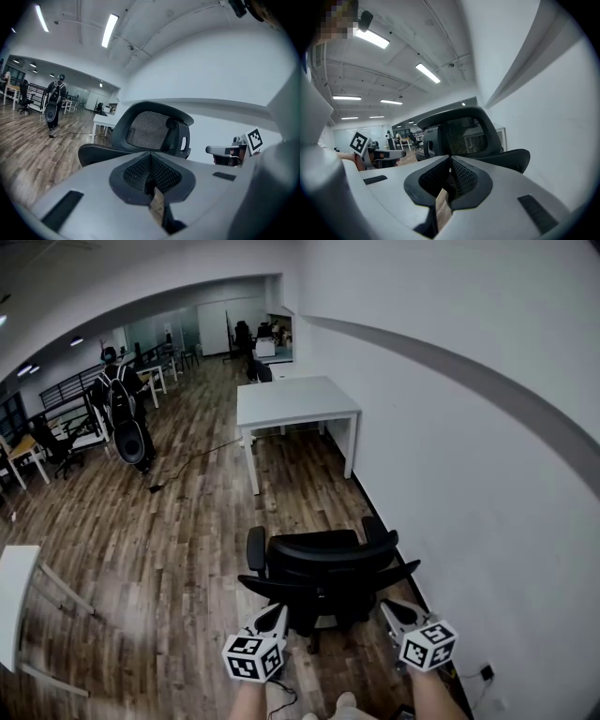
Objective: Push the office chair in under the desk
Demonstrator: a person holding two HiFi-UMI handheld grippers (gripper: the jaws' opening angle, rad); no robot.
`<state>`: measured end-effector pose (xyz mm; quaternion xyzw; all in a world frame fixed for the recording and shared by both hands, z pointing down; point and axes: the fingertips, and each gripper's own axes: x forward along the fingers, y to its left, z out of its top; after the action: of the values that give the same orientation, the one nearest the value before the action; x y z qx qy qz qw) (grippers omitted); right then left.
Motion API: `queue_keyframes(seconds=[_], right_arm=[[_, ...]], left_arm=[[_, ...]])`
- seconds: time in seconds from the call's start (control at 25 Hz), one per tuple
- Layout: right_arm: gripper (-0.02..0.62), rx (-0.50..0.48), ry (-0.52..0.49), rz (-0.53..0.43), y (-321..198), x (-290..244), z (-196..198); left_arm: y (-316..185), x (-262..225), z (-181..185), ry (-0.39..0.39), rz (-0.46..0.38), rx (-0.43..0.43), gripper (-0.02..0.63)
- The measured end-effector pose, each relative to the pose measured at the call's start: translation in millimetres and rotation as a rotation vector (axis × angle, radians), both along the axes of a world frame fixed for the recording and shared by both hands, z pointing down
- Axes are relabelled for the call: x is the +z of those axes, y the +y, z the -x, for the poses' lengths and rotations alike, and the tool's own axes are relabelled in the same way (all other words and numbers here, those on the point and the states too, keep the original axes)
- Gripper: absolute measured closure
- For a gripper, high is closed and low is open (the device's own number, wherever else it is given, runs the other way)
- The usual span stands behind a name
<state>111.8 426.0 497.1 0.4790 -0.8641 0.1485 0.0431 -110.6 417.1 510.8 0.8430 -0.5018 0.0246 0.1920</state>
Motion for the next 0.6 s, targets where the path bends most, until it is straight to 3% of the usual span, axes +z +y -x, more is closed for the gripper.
queue_keyframes(seconds=[0.28, 0.6], right_arm=[[0.560, -0.054, 0.026, 0.009, -32, 1, -13], [0.560, -0.214, 0.202, 0.036, -53, 13, -26]], left_arm=[[-24, 1, 0, -0.044, 0.009, -0.026, 0.603], [-42, 3, 3, -0.228, 0.009, 0.061, 0.604]])
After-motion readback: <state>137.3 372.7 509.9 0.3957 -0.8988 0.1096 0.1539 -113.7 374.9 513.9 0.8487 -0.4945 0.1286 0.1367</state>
